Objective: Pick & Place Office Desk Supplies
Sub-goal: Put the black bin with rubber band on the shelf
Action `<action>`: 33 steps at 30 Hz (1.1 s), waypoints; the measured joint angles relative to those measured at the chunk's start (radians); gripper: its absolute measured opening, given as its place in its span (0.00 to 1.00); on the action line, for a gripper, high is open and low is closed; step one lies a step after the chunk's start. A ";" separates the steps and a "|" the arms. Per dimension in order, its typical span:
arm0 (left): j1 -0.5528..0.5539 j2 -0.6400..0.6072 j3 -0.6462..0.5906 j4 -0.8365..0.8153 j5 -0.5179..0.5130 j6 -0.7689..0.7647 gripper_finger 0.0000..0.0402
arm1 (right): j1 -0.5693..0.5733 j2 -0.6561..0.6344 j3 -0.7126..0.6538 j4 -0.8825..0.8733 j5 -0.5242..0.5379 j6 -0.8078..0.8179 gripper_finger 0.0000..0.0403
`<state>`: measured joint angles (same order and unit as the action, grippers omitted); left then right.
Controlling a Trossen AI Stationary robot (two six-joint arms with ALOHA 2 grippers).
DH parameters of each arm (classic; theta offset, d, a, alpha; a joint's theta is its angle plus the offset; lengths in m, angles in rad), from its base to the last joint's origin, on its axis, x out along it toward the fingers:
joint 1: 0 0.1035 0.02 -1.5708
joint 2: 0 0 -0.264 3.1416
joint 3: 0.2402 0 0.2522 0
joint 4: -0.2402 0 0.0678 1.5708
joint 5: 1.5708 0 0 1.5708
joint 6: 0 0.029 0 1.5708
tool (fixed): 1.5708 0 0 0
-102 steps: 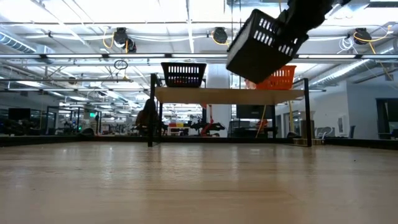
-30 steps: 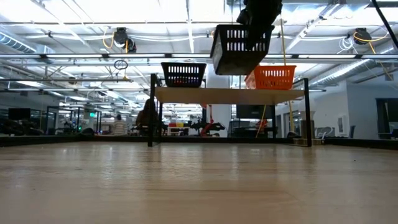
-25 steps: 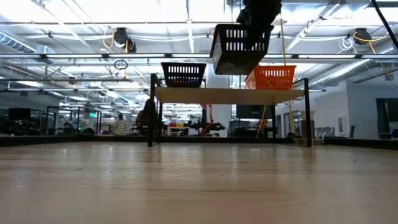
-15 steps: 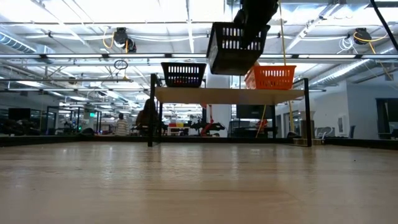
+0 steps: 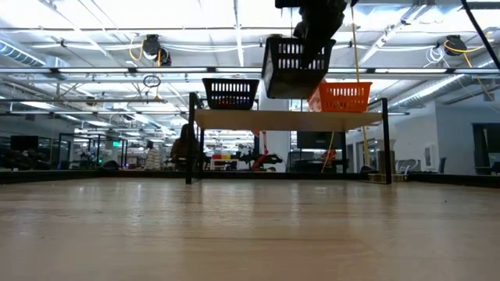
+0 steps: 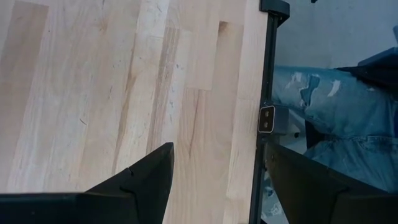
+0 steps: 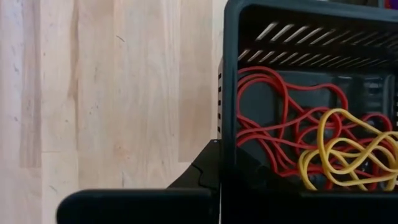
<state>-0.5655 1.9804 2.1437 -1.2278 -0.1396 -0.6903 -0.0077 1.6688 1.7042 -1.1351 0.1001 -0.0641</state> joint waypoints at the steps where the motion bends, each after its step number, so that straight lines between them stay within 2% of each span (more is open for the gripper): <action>1: 0.000 0.000 0.000 0.000 0.000 0.000 0.64 | -0.004 0.001 0.000 -0.001 0.000 -0.002 0.00; 15: 0.000 0.000 0.000 0.001 -0.001 -0.022 0.64 | -0.072 0.001 -0.001 -0.002 0.000 -0.054 0.00; 33: 0.000 0.000 0.000 0.034 0.005 -0.030 0.64 | -0.096 0.001 -0.001 -0.005 0.000 -0.116 0.00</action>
<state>-0.5655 1.9804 2.1437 -1.1941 -0.1348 -0.7204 -0.1040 1.6703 1.7035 -1.1406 0.1003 -0.1801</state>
